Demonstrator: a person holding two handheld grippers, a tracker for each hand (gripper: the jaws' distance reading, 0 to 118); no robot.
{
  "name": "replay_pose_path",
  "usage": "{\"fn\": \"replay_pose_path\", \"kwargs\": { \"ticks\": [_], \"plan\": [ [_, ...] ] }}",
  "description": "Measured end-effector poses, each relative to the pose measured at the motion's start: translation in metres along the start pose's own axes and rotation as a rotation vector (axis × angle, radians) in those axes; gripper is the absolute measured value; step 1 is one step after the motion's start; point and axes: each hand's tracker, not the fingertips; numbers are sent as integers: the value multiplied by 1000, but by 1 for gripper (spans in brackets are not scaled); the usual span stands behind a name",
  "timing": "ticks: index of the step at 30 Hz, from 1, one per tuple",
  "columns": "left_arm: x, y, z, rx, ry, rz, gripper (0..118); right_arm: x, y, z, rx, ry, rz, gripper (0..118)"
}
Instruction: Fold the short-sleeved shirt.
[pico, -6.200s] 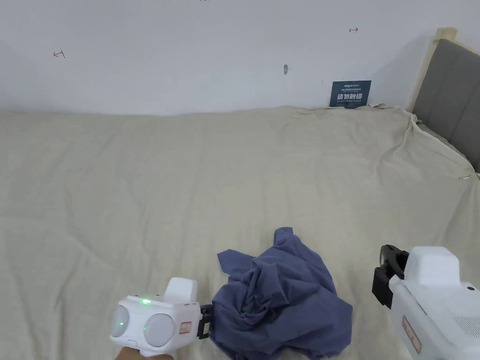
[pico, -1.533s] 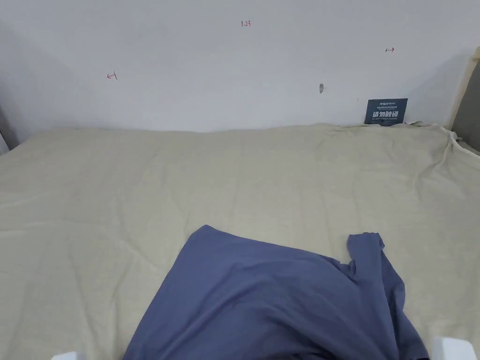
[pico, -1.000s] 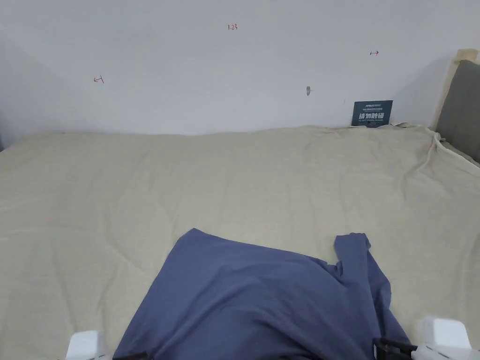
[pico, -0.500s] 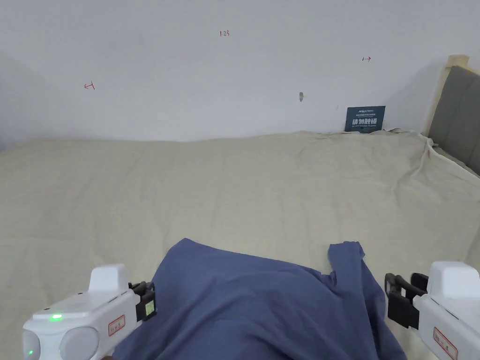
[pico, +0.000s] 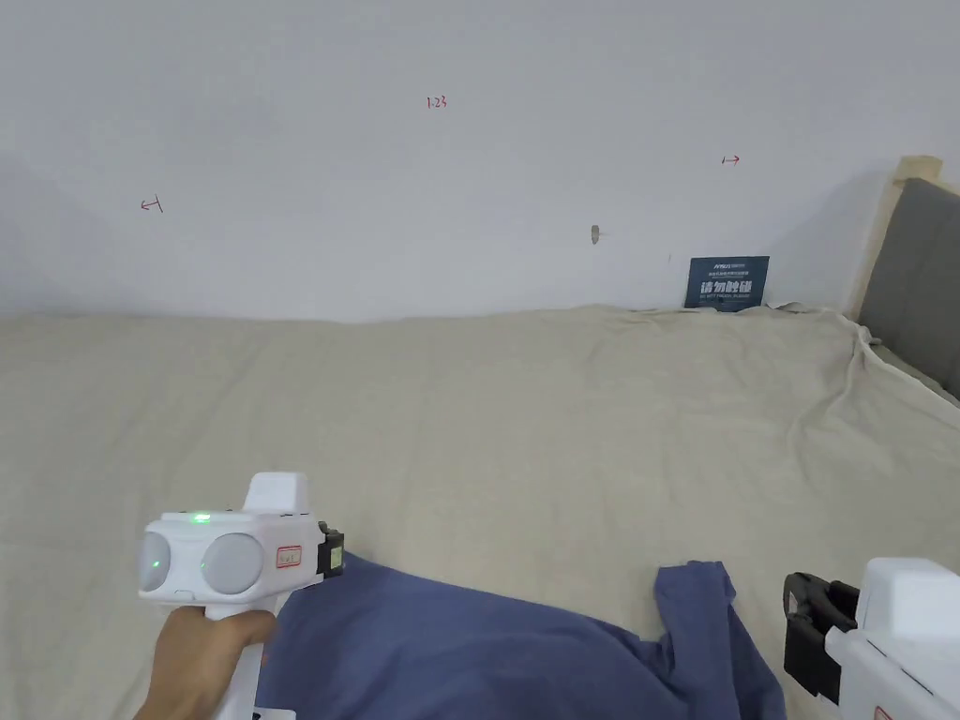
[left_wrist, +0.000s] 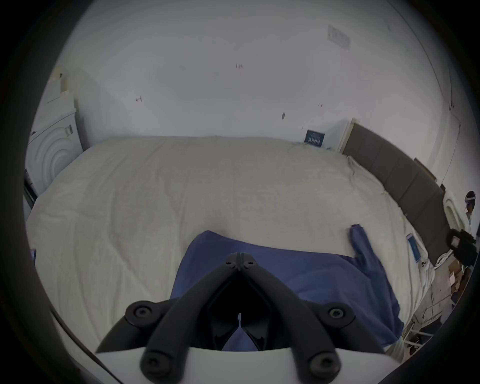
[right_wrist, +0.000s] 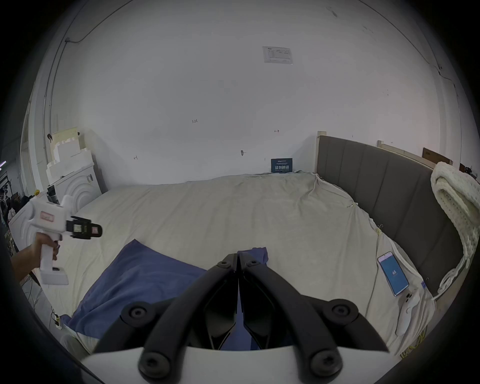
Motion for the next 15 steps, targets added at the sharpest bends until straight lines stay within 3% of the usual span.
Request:
{"fn": "replay_pose_path", "kwargs": {
  "ticks": [4, 5, 7, 8, 9, 10, 11, 15],
  "plan": [
    [-12, 20, -60, -94, 5, -28, 0, 2, 2, -18, -16, -5, 9, 1],
    [-15, 23, -72, -99, 12, -13, 5, 3, 2, -22, -22, -7, 9, 1],
    [-24, 29, -98, -155, 37, 25, 32, 4, -1, -30, -35, -12, 9, 1],
    [-28, 31, -108, -167, 38, 44, 52, 7, -3, -35, -45, -13, 8, 1],
    [-32, 32, -120, -190, 39, 57, 80, 9, -5, -39, -58, -7, -3, 1],
    [-35, 32, -130, -216, 45, 63, 96, 11, -6, -42, -68, 2, -23, 1],
    [-37, 32, -140, -221, 63, 58, 106, 12, -8, -45, -77, 13, -37, 1],
    [-43, 29, -163, -286, 108, 46, 108, 18, -17, -54, -99, 7, -45, 1]
  ]
}}
